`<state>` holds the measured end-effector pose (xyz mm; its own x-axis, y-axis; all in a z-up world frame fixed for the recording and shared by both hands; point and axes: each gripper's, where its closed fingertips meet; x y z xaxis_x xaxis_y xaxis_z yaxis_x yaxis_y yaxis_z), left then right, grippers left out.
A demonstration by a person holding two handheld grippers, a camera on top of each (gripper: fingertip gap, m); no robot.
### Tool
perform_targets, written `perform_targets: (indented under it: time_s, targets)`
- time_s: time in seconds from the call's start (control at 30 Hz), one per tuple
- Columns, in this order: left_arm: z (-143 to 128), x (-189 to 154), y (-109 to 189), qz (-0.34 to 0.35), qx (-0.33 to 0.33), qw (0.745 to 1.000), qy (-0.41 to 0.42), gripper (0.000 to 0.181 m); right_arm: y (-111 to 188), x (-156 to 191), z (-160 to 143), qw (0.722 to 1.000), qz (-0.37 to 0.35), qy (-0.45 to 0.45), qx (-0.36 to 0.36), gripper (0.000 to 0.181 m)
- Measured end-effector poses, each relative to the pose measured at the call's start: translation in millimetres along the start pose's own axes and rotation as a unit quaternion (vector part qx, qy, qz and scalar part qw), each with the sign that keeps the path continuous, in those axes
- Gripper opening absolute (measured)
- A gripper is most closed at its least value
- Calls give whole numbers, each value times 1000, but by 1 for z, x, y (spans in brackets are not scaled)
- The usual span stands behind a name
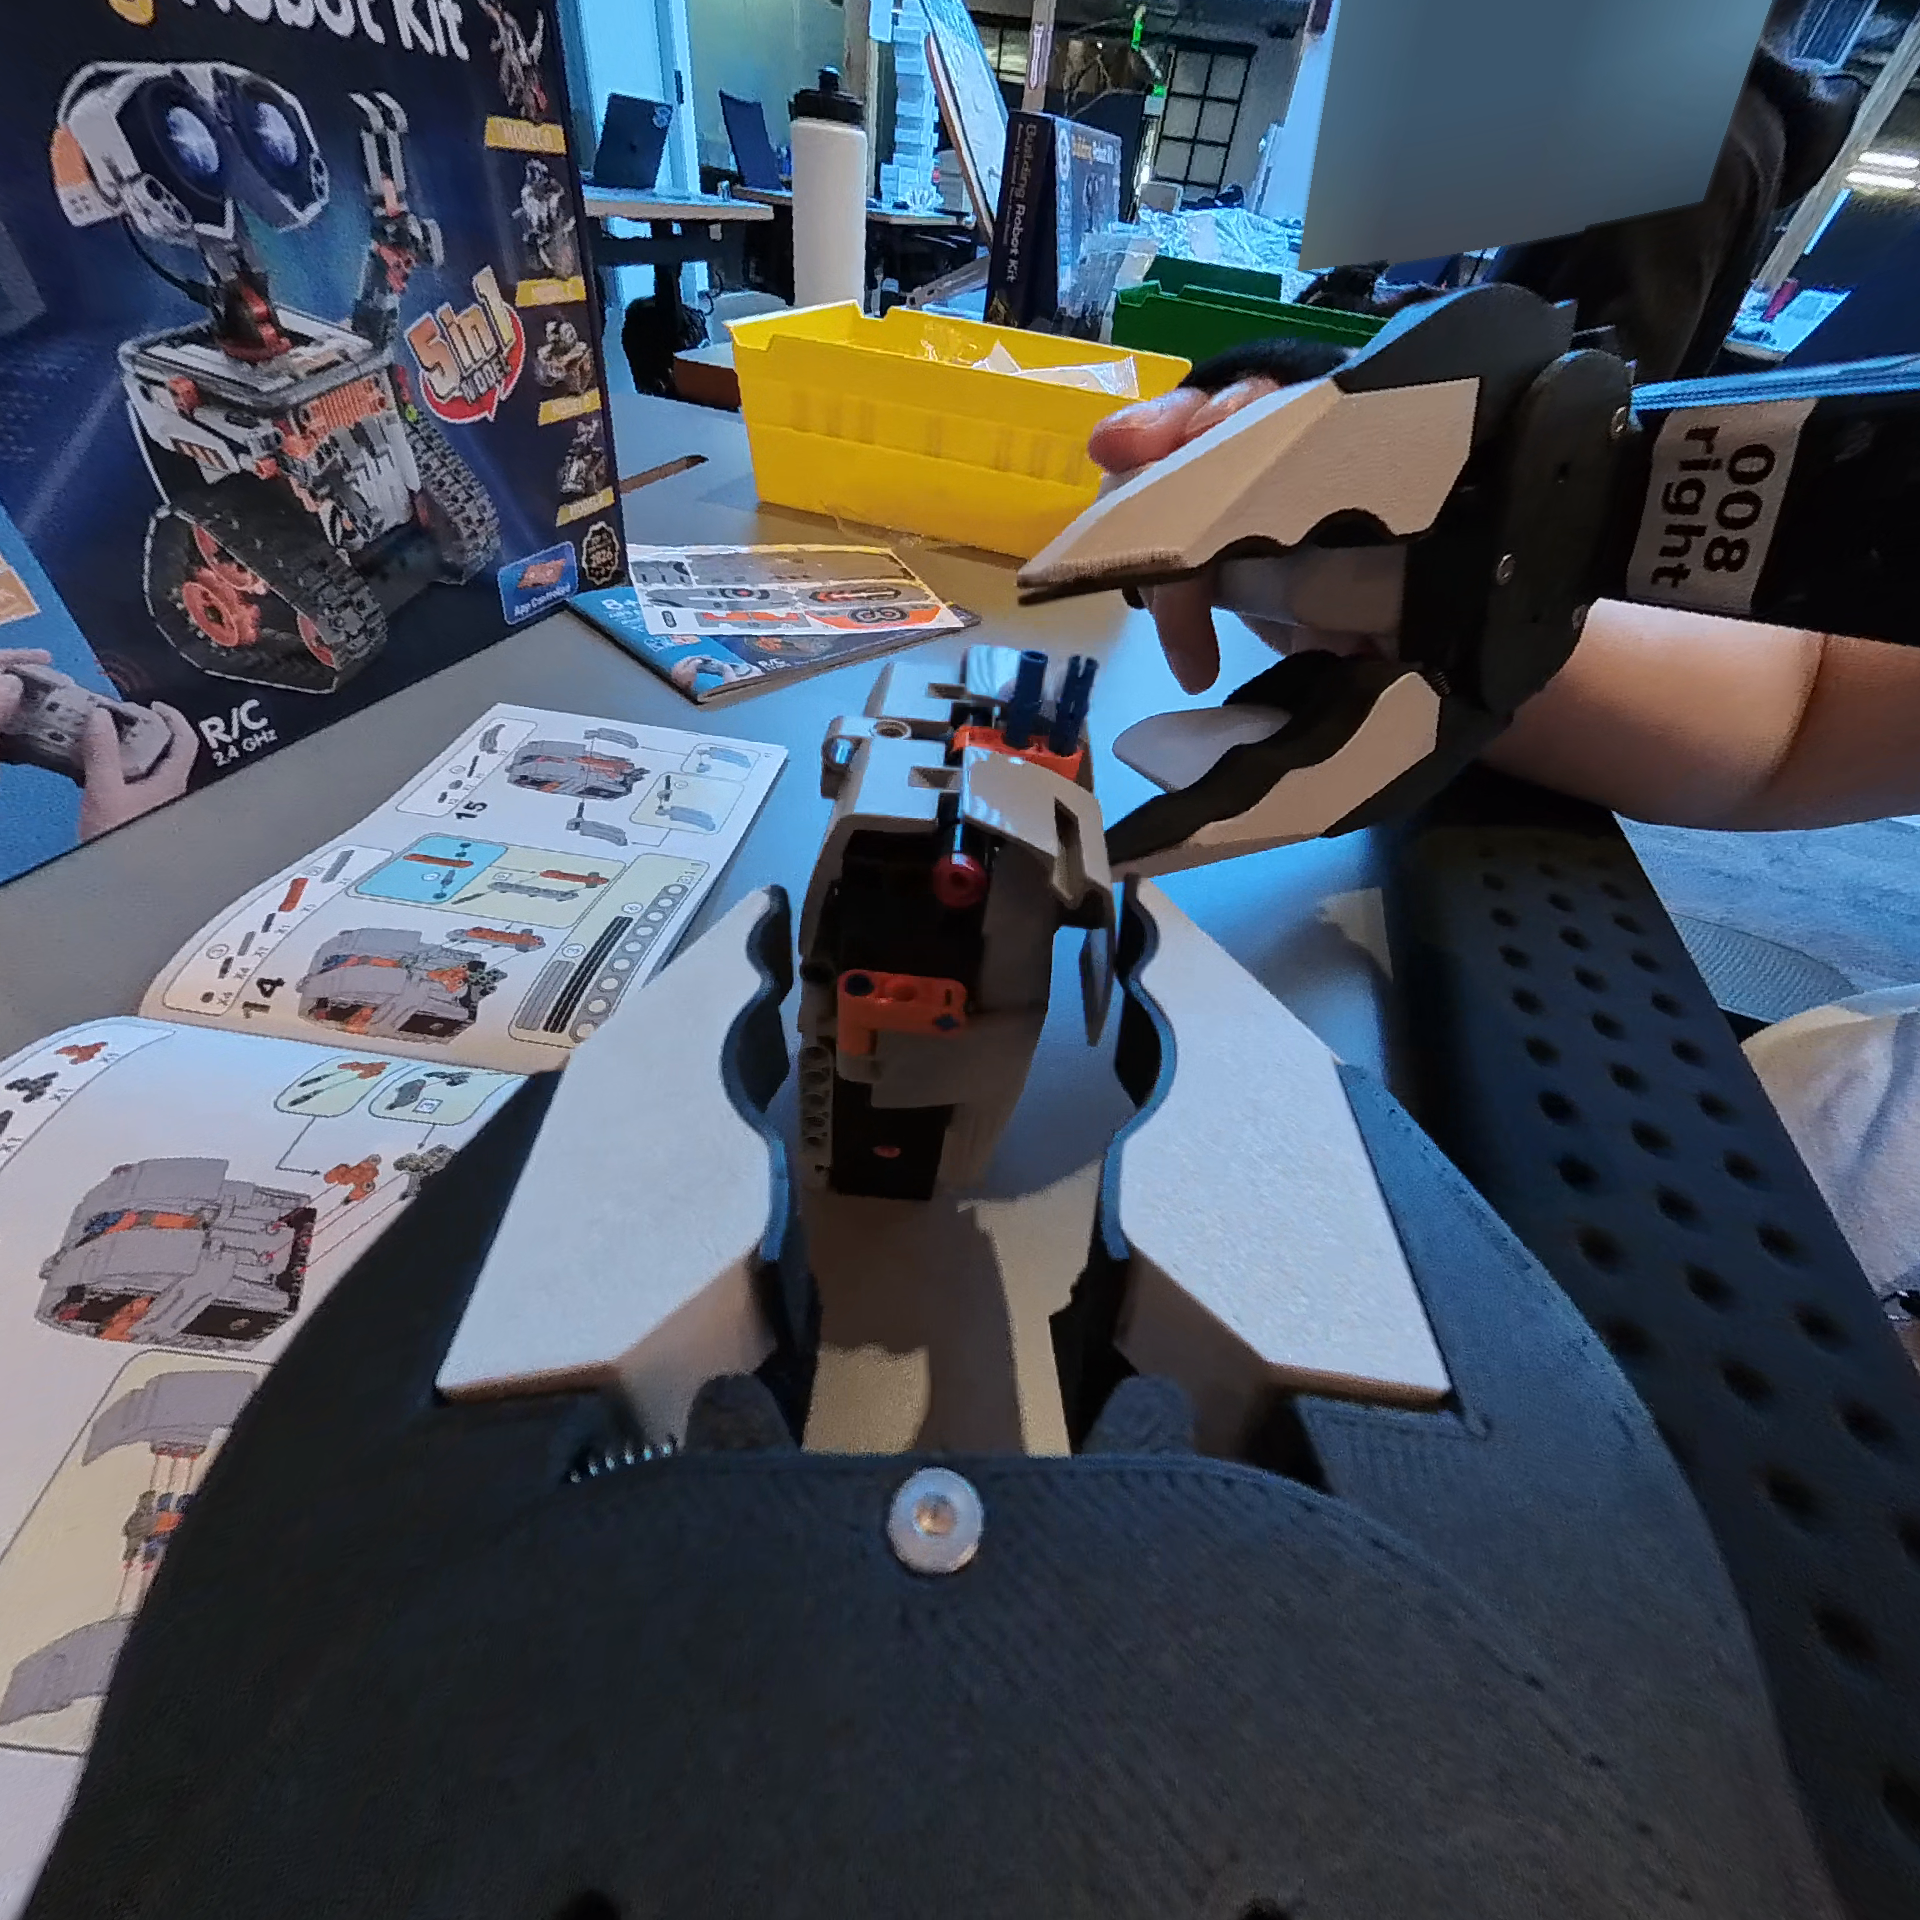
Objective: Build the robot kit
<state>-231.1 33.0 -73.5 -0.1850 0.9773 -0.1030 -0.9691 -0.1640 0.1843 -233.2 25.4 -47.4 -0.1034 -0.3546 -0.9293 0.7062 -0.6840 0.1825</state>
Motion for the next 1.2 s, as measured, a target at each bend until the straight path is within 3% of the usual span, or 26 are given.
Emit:
perform_targets:
  time_s: [0.3, 0.7, 0.93, 1.2]
  targets:
    - [-3, 1, -2, 1, 1, 1000, 8, 57, 1, 1, 1, 1000, 2, 7, -5, 47]
    - [3, -5, -6, 14, -19, 1000, 13, 63, 7, 2, -5, 995, 7, 100, 0, 40]
    - [8, -6, -14, 24, -29, 999, 17, 71, 13, -1, -6, 997, 8, 77, -14, 40]
    - [10, -6, -17, 22, -33, 999, 17, 63, 10, 4, -2, 997, 5, 69, -24, 41]
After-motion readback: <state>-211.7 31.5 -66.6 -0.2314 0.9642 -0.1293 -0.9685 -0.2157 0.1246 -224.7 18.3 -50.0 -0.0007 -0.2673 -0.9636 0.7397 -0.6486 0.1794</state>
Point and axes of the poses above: each gripper's, where its closed fingertips meet, y back along the fingers, z out of its top, x = y × z across the jaws, and after that the axes turned 2 degrees about z, right-handed
